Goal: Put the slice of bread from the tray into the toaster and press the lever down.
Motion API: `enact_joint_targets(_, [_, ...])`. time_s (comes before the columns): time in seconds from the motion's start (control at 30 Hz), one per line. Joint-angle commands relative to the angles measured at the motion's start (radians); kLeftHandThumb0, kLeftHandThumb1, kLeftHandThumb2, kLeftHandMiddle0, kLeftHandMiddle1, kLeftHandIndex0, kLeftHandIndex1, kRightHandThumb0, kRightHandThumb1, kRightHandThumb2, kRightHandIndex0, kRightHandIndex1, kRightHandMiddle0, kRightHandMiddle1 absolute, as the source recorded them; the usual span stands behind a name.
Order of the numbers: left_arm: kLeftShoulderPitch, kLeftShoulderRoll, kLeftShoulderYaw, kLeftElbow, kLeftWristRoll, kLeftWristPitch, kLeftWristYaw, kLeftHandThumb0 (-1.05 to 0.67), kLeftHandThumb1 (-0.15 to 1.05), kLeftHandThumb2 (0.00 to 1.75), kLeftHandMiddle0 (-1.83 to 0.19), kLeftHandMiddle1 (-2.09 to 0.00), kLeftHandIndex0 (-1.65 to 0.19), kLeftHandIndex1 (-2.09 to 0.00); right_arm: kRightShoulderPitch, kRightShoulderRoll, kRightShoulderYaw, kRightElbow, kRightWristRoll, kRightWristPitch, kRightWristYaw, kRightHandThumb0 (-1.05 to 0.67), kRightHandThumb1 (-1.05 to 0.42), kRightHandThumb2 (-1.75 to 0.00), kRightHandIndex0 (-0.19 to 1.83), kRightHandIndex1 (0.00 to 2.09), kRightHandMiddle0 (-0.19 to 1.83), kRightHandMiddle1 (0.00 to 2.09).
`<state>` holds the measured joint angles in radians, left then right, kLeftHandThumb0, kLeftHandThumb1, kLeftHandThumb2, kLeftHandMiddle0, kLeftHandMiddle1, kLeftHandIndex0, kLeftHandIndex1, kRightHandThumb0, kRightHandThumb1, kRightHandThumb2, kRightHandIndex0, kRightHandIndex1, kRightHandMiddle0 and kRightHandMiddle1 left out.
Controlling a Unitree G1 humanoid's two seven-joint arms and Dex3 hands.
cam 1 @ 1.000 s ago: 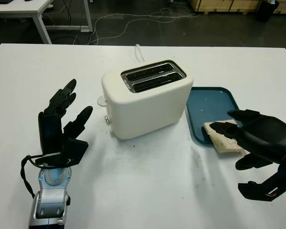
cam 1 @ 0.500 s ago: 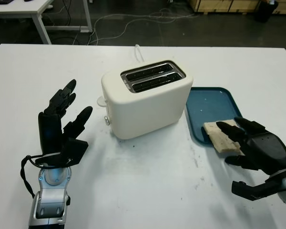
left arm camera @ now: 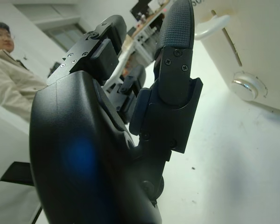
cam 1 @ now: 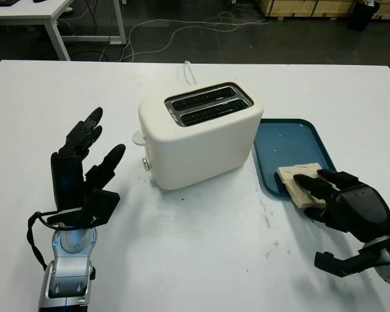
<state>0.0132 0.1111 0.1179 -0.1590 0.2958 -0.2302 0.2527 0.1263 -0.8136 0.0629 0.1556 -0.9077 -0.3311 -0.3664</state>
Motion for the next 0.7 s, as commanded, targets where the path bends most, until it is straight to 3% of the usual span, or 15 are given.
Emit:
enact_joint_targets(0.0, [0.001,0.003,0.007,-0.006,-0.015,-0.012,-0.005,-0.70,0.92,0.20,-0.70,0.00,-0.56,0.00,-0.001,-0.012,0.025,-0.007,-0.053,0.018,-0.019,-0.36,-0.92,-0.08,0.77,1.19,1.06,0.16])
enact_joint_targets(0.07, [0.002,0.007,0.007,-0.005,-0.003,-0.013,0.000,-0.70,0.92,0.20,-0.70,-0.01,-0.56,0.00,-0.003,-0.014,0.037,-0.014,-0.094,0.038,-0.046,-0.41,-0.92,-0.14,0.83,1.61,1.21,0.23])
enact_joint_targets(0.13, [0.000,0.007,0.007,0.000,0.000,-0.019,0.005,-0.70,0.92,0.20,-0.71,-0.01,-0.56,-0.01,-0.006,-0.019,0.048,-0.024,-0.132,0.055,-0.067,-0.48,-0.92,-0.19,0.91,1.71,1.27,0.29])
enact_joint_targets(0.17, [0.000,0.006,0.007,-0.004,0.006,-0.008,0.006,-0.70,0.92,0.20,-0.71,-0.01,-0.56,-0.01,-0.007,-0.022,0.053,-0.027,-0.146,0.060,-0.079,-0.51,-0.92,-0.22,0.95,1.73,1.26,0.37])
enact_joint_targets(0.27, [0.000,0.005,0.006,0.002,0.001,-0.023,0.007,-0.71,0.92,0.21,-0.71,-0.01,-0.56,0.00,-0.010,-0.024,0.059,-0.034,-0.174,0.066,-0.126,-0.58,-0.92,-0.28,1.00,1.74,1.07,0.91])
enact_joint_targets(0.3, [0.001,0.005,0.006,0.002,0.005,-0.021,0.008,-0.71,0.92,0.21,-0.71,-0.01,-0.57,0.00,-0.009,-0.025,0.059,-0.041,-0.180,0.074,-0.129,-0.59,-0.92,-0.29,1.01,1.74,1.04,0.98])
enact_joint_targets(0.37, [0.005,0.003,0.003,-0.007,0.011,-0.007,0.007,-0.73,0.92,0.21,-0.71,-0.01,-0.56,0.00,-0.009,-0.023,0.058,-0.049,-0.177,0.075,-0.135,-0.58,-0.92,-0.27,1.01,1.75,1.00,1.07])
enact_joint_targets(0.5, [0.007,-0.002,0.001,-0.004,0.012,-0.009,0.009,-0.76,0.92,0.22,-0.71,-0.01,-0.56,0.00,-0.024,-0.017,0.056,-0.041,-0.175,0.067,-0.184,-0.56,-0.92,-0.21,1.00,1.75,1.02,1.04])
enact_joint_targets(0.67, [0.007,0.002,-0.001,0.003,0.020,-0.008,0.014,-0.75,0.92,0.21,-0.72,-0.01,-0.57,0.00,-0.061,-0.030,0.038,-0.021,-0.129,0.037,-0.201,-0.54,-0.92,-0.22,0.97,1.75,0.92,1.26])
